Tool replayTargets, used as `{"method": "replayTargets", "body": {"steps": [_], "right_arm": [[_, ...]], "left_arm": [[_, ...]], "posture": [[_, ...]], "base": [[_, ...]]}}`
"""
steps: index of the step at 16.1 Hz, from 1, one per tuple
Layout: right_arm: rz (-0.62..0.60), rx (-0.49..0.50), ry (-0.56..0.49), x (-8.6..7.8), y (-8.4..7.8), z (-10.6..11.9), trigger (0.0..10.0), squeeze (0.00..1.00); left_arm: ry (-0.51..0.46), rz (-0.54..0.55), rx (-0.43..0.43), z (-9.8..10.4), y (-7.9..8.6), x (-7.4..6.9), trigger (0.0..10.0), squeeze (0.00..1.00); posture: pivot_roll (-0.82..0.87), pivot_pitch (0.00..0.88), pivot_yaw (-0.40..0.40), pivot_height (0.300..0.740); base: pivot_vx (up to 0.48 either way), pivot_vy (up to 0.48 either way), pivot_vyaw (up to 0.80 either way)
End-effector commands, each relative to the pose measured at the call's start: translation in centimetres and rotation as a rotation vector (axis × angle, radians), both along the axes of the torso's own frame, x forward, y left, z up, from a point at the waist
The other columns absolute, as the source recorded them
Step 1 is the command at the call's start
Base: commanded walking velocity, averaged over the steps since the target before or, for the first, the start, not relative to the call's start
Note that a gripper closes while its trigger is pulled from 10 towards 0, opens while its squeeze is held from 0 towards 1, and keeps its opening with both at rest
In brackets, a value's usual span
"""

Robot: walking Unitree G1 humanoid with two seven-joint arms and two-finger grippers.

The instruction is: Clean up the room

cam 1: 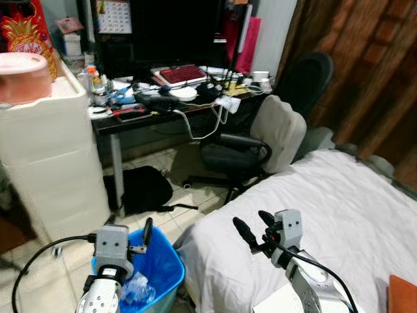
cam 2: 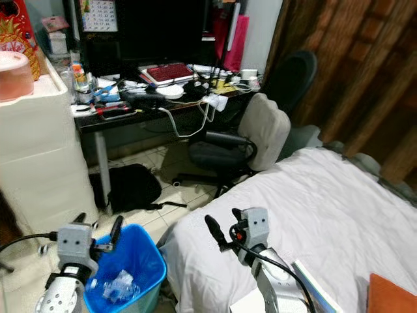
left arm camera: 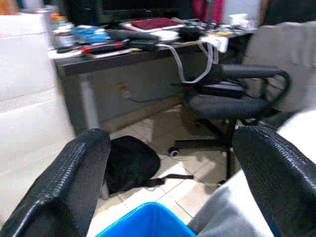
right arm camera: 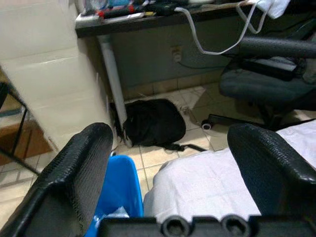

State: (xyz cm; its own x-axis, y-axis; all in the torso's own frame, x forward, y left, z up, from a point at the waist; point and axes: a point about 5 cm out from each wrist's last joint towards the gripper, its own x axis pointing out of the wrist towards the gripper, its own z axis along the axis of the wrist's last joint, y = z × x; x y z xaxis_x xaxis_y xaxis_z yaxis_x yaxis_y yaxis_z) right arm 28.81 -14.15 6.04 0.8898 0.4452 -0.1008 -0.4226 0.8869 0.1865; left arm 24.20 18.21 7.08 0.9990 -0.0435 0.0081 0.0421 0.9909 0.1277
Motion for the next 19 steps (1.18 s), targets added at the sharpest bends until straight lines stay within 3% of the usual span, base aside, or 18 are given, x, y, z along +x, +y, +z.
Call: {"method": "replayTargets", "body": {"steps": [1,6,10,12,19], "right_arm": [[-0.032,-0.014,0.012,0.1,-0.9,-0.3,10.0,0.00],[-0.077,-0.031,0.012,-0.2,-1.9,-0.7,10.0,0.00],[-0.142,-0.006,-0.001,0.2,-2.8,-0.3,10.0,0.00],[-0.200,-0.012,-0.022,0.9,-4.3,0.4,10.0,0.00],[-0.154,-0.018,-0.005,0.6,-3.3,-0.3,10.0,0.00]], "left_arm": [[-0.023,-0.049,0.005,0.9,-1.1,0.7,10.0,0.00],[0.022,-0.119,0.047,0.6,-1.3,2.0,10.0,0.00],[0.031,-0.151,0.034,0.4,-2.2,2.3,10.0,0.00],[0.058,-0.159,-0.018,0.0,-2.5,2.5,10.0,0.00],[0.090,-0.094,-0.026,-0.6,-2.0,2.6,10.0,0.00]], "posture": [[0.17,0.000,-0.121,0.740],[0.11,0.000,-0.096,0.740],[0.10,0.000,-0.086,0.740],[0.09,0.000,-0.079,0.740],[0.10,0.000,-0.086,0.740]], "base": [[0.000,0.000,-0.80],[0.000,0.000,-0.80],[0.000,-0.308,-0.80],[0.000,-0.159,-0.80],[0.000,0.000,-0.80]]}}
